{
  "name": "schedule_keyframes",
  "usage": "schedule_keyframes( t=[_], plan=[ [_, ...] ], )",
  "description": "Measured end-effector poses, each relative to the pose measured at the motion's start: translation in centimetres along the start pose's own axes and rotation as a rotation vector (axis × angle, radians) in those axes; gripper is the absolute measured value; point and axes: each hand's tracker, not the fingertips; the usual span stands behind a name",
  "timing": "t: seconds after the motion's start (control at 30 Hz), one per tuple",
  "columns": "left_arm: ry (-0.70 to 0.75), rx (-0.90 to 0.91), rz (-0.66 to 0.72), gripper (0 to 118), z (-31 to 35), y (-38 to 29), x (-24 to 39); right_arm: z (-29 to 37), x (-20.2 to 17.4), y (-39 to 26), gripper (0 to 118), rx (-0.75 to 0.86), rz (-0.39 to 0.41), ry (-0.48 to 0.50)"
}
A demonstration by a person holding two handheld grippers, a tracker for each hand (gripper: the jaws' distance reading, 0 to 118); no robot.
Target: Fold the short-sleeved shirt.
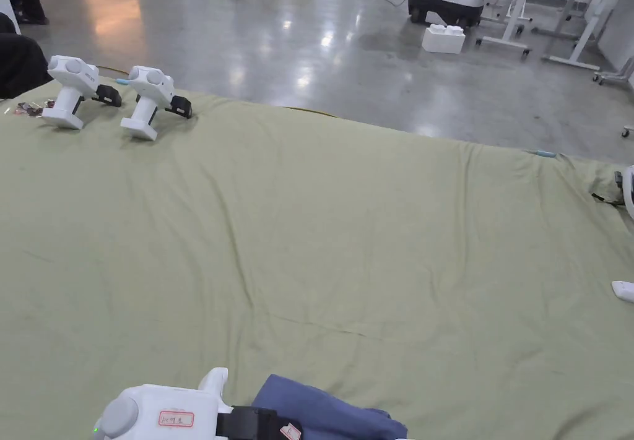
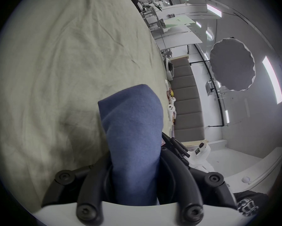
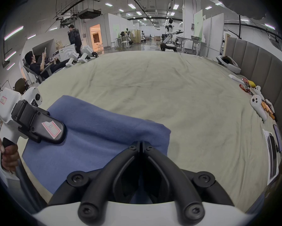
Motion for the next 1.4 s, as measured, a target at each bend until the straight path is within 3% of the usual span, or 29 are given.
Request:
schedule_keyframes(
  t=[0.2, 0.23, 0.4, 0.73, 1.03, 1.1, 1.17, 1.2, 1.4],
  plan=[
    [-0.006, 0.074, -0.025, 32, 6.3, 2.0, 1.7, 1.6, 1.0, 5.8, 5, 0.165, 0.045, -0.026],
    [0.017, 0.094, -0.038, 31, 7.4, 1.5, 3.9, 1.9, 1.4, 7.0, 5, 0.191, 0.049, -0.036],
    [0.133, 0.171, -0.072, 31, 17.0, 4.1, 3.1, 3.2, 3.7, 12.6, 5, 0.313, 0.059, -0.085],
    [0.417, 0.308, -0.020, 32, 35.3, 8.0, 2.6, 4.5, 8.3, 18.0, 5, 0.385, 0.032, -0.172],
    [0.731, 0.303, 0.143, 32, 37.8, 8.3, -0.8, 4.5, 9.6, 16.9, 5, 0.349, -0.004, -0.210],
    [0.768, 0.321, 0.178, 39, 37.6, 8.1, -1.0, 4.4, 9.6, 16.7, 5, 0.338, -0.004, -0.209],
    [0.851, 0.326, 0.191, 64, 37.6, 7.8, -0.9, 4.3, 9.5, 16.6, 5, 0.330, -0.007, -0.206],
    [0.887, 0.325, 0.183, 69, 37.4, 7.6, -0.6, 4.2, 9.5, 16.6, 5, 0.326, -0.007, -0.203],
    [1.114, 0.391, 0.064, 69, 38.8, 7.0, 1.6, 4.1, 9.3, 16.9, 5, 0.324, -0.002, -0.181]
  ],
)
